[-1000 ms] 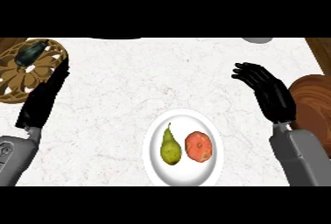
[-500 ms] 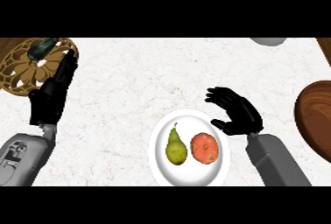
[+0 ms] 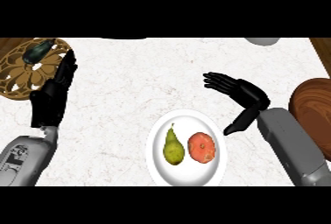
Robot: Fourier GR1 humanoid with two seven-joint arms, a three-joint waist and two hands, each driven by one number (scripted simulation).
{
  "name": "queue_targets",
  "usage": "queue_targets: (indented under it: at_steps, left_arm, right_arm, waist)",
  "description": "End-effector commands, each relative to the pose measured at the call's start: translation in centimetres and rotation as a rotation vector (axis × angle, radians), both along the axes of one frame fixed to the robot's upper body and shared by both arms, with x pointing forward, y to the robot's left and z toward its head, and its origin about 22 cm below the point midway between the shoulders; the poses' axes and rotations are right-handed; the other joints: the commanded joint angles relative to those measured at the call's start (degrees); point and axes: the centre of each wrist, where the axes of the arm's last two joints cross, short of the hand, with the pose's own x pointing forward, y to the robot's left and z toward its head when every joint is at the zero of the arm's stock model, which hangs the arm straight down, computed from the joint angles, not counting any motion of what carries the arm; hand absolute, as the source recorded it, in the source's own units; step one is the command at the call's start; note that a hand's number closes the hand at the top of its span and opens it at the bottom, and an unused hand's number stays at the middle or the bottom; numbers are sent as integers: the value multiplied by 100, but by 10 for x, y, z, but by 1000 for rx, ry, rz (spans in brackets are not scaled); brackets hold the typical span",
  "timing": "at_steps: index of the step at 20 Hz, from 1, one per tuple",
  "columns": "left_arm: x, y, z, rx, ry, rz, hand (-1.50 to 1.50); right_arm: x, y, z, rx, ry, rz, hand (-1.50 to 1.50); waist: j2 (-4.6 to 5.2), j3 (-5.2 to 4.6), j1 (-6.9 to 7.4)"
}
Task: Pick the pear from the plate and place it in the bowl
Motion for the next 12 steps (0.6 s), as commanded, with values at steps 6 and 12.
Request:
queue_targets:
  at_steps: [6,12]
  left_arm:
    - [2,11,3,-12,11,54,0]
    - [-18,13,-4,-7,-8,22,0]
  right_arm:
    - [33,72,54,-312,-175,351,-150]
    - [27,92,32,-343,-161,475,-150]
  waist:
    - [-30,-17,-148]
    - [-40,-16,-147]
